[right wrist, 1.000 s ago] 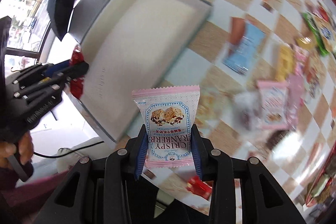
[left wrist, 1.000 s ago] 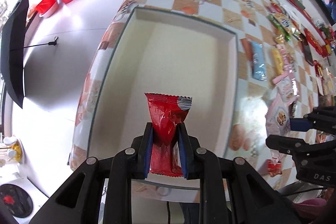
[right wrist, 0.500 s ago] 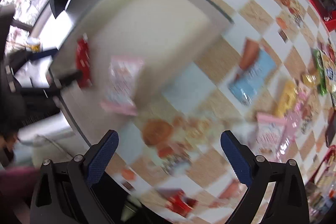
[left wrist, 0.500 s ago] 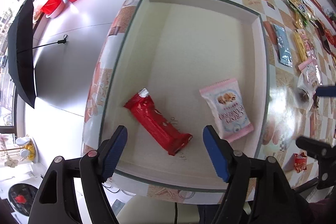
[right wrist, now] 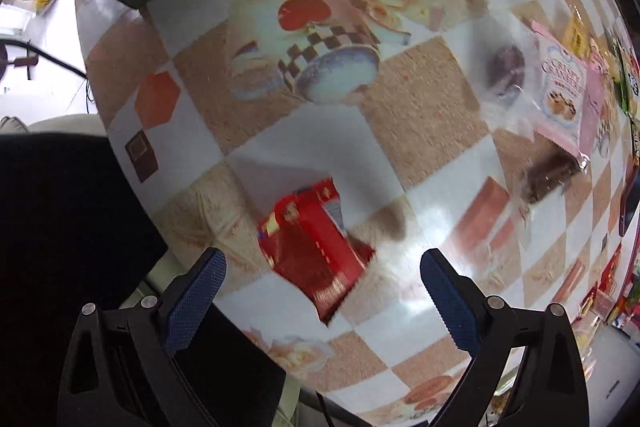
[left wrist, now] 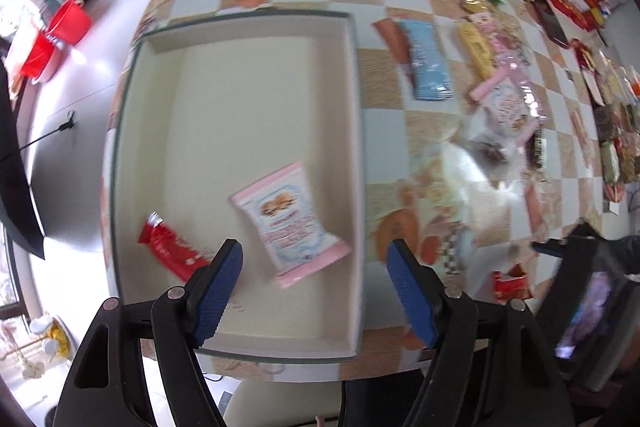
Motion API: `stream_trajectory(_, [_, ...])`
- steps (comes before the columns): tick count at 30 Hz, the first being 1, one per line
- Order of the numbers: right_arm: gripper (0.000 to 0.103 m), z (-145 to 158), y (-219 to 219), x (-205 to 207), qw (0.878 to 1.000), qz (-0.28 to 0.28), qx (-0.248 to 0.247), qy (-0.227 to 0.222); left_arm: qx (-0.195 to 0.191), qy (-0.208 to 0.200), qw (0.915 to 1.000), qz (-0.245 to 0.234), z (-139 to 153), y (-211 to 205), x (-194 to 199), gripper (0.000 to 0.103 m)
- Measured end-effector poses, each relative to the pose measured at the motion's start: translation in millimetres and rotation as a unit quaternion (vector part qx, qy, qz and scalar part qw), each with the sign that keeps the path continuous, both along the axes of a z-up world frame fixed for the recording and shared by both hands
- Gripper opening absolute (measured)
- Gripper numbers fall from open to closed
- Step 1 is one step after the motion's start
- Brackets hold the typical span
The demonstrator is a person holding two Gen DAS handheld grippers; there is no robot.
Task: Organize snacks
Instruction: 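Grasp the small red snack packet with the right tool, then grasp the blue wrapped candy with left tool while right holds red packet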
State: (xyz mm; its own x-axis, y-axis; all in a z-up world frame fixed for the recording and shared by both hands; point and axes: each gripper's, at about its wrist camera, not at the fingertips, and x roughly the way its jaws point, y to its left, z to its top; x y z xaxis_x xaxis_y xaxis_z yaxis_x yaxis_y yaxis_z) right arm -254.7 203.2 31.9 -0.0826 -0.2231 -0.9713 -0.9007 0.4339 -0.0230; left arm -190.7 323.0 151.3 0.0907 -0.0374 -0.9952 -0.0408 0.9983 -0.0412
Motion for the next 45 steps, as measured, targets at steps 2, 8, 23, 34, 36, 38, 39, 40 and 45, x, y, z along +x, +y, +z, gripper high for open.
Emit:
stream_trajectory(2, [0.093,-9.8,2.3,5.2,1.000,-0.020,0.001,0.016,-0.013,0.002,0.9999,-0.010,4.2,-12.3,10.5,0.078])
stream_trajectory(8, [0.032,0.5,-19.5,21.5,0.993,-0.118,0.021,0.021,-0.019,-0.004,0.9986,-0.049,10.3,-56.9,53.9,0.078])
stream_trajectory(23, [0.032,-7.0,-134.3,75.5,0.922,-0.385,0.023,0.035,0.021,0.018,0.9996,-0.006,-48.4,-93.4,159.3,0.078])
stream_trajectory(34, [0.032,-5.4,-142.0,73.7,0.917,-0.394,0.040,0.033,0.024,0.016,0.9996,0.000,-59.0,-98.8,175.2,0.079])
stream_trajectory(36, [0.032,-1.5,-146.3,73.7,0.918,-0.394,0.042,0.032,0.027,0.023,0.9994,0.004,-65.3,-100.1,176.9,0.079])
stream_trajectory(38, [0.032,-0.3,-146.7,73.1,0.919,-0.391,0.043,0.034,0.028,0.030,0.9991,0.009,-71.5,-100.3,178.9,0.079])
stream_trajectory(39, [0.032,1.0,-147.7,73.1,0.918,-0.393,0.044,0.036,0.033,0.032,0.9989,0.010,-74.6,-100.5,179.9,0.079])
stream_trajectory(40, [0.032,2.5,-149.4,73.0,0.916,-0.396,0.045,0.038,0.038,0.032,0.9987,0.011,-76.8,-101.3,179.9,0.079])
stream_trajectory(45, [0.072,16.2,-169.1,80.1,0.907,-0.415,0.059,0.031,0.029,0.042,0.9984,0.022,-90.5,-95.1,178.2,0.082])
